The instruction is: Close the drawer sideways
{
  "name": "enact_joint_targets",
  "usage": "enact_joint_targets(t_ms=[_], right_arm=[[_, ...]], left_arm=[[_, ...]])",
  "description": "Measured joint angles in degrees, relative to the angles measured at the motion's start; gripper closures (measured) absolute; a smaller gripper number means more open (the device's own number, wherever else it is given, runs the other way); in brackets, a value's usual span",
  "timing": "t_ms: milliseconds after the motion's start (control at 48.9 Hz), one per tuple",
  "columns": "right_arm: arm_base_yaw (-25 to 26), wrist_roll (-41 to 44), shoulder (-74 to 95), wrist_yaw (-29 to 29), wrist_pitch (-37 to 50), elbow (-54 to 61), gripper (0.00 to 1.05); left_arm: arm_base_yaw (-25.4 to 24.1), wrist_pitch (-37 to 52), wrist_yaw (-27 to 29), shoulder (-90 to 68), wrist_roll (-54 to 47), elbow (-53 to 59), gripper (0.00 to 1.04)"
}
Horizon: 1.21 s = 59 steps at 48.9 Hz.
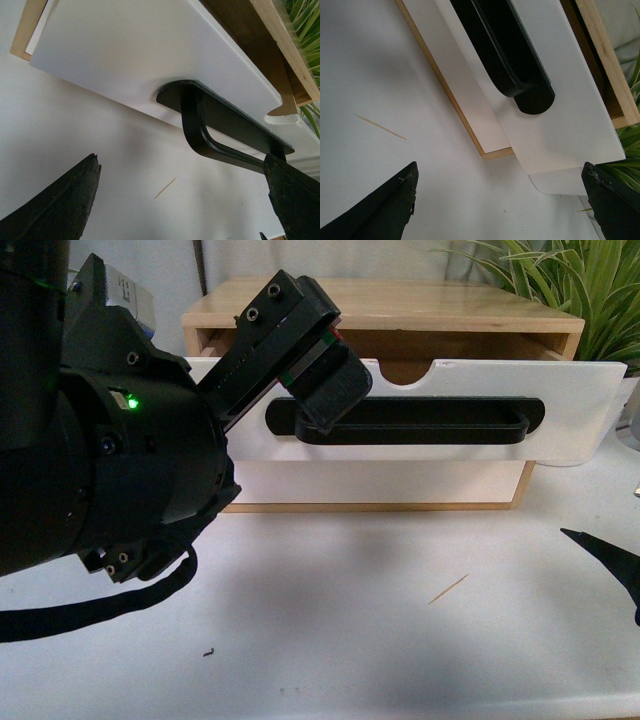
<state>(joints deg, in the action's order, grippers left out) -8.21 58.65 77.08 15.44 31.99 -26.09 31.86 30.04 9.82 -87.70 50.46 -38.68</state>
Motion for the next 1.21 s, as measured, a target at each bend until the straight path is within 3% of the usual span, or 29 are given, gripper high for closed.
enact_joint_targets(t_ms=[512,1207], right_arm=[[-2.3,-0.5,9.1,-2.6,0.9,-6.8,0.09],[-2.6,-2.6,24.5,-4.1,-0.2,-23.2,0.09]], left_arm=[[-2.7,0.0,-4.7,-5.6,0.1,-6.2,0.06],[-10.3,-4.6,-14.5,-18.1,0.9,-20.8,0.06]])
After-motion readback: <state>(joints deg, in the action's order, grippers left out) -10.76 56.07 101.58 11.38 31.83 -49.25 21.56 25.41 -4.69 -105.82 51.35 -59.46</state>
